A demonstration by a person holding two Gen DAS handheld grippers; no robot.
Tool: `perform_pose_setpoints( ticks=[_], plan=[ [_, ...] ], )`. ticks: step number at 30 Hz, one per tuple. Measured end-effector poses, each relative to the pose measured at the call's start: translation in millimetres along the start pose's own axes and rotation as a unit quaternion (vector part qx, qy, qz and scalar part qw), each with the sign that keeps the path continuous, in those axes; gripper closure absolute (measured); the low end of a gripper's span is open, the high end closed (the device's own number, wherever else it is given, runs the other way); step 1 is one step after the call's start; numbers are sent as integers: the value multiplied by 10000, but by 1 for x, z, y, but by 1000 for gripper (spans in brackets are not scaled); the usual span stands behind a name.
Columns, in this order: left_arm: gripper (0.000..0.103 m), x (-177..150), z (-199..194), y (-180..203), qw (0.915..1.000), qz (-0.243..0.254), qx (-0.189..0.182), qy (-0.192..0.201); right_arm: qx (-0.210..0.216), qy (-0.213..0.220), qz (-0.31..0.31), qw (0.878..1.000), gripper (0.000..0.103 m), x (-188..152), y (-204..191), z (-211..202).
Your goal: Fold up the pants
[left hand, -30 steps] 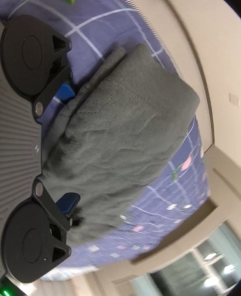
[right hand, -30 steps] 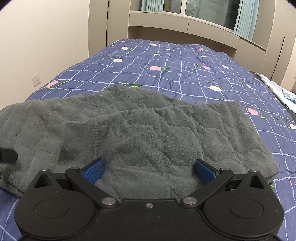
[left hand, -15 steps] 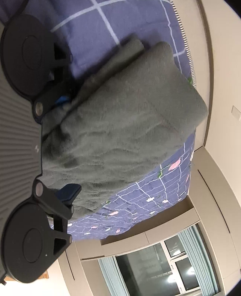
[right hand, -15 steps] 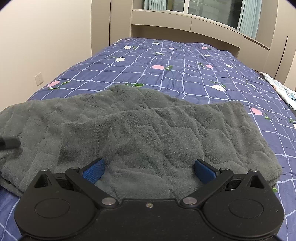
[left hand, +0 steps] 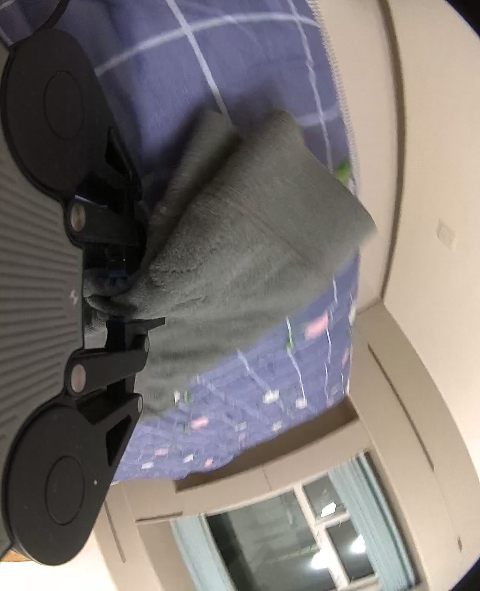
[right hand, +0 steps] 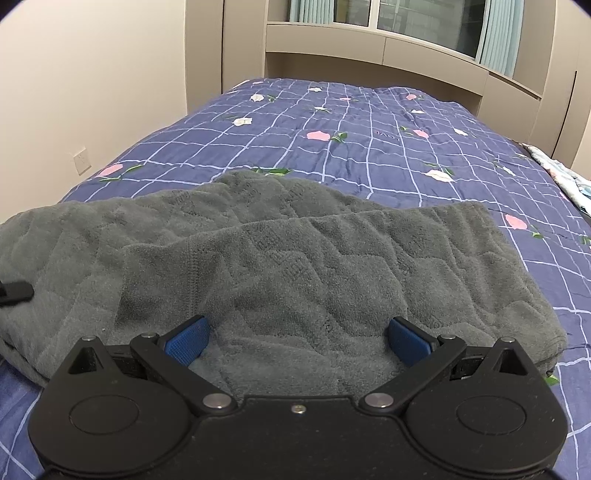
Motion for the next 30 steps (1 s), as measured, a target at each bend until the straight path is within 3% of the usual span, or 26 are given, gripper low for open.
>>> perform_pose_setpoints(
  ticks=[7, 11, 13, 14, 15, 17, 20, 22, 23, 24, 28, 30],
  plan=[
    [89, 4, -12, 56, 9921, 1099, -521, 297, 269, 374, 180, 9988, 0, -3, 12, -10],
    [89, -3, -16, 107, 9723, 2159, -816, 374, 404, 584, 155, 9974, 0, -8, 20, -17],
    [89, -13, -19, 138, 9520, 2904, -918, 309, 487, 639, 101, 9967, 0, -11, 22, -18],
    [89, -21, -18, 155, 9365, 3359, -968, 269, 513, 661, 37, 9965, 0, -12, 23, -17],
    [89, -31, -16, 171, 9200, 3783, -1003, 208, 529, 687, -17, 9962, 0, -13, 23, -17],
    [89, -55, -11, 201, 8775, 4662, -1124, 53, 559, 774, 13, 9954, 0, -15, 26, -20],
    [88, -89, -4, 232, 8232, 5476, -1467, -307, 534, 957, 302, 9935, 1, -23, 36, -34],
    [88, -107, 5, 246, 7969, 5799, -1583, -601, 505, 1073, 557, 9914, 1, -36, 51, -52],
    [88, -116, 13, 251, 7854, 5924, -1614, -780, 452, 1145, 617, 9905, 1, -42, 57, -61],
    [88, -123, 19, 254, 7794, 5986, -1621, -893, 316, 1207, 667, 9899, 1, -51, 67, -71],
    [88, -156, 47, 261, 7646, 6148, -1470, -1253, -267, 1189, 901, 9885, 0, -81, 110, -103],
    [88, -173, 59, 261, 7521, 6294, -1365, -1399, -512, 1123, 1015, 9871, 0, -96, 130, -115]
  ],
)
Point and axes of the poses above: each gripper's, at about its wrist camera, not at the fingertips, and z roughly the way its jaws point, y to its right, x to its top, the point moved 2 cm from there along z, roughly the way its jaws point, and after that the axes turned 2 degrees about -y, right-handed, at the moved point
